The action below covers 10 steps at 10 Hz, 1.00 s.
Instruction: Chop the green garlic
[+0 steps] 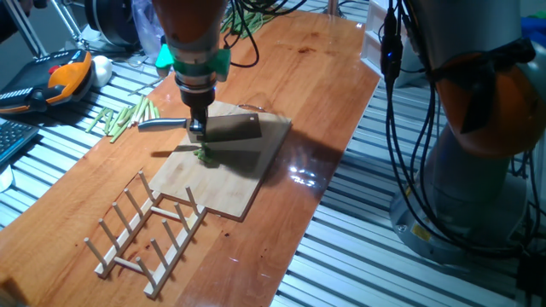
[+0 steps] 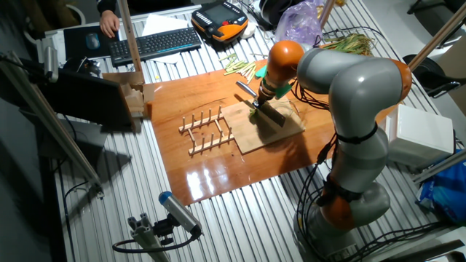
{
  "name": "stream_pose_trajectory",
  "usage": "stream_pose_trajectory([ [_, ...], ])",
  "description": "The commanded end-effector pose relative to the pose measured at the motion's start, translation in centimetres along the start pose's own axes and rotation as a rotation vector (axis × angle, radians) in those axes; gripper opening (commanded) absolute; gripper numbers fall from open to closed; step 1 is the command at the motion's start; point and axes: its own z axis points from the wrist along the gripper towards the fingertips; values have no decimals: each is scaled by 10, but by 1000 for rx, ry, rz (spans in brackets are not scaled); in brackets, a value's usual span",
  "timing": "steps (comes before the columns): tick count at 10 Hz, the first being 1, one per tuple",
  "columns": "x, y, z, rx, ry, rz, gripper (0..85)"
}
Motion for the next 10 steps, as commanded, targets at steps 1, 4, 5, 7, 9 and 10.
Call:
stream_pose_trajectory([
  [1,0,0,1,2,1,0,0],
  [4,0,-1,15,7,-17,-2,0],
  [5,-1,-1,19,7,-24,0,0],
  [7,-7,2,21,3,-27,12,0],
  [9,-14,5,9,-11,-3,23,0],
  [10,-18,6,1,-16,11,30,0],
])
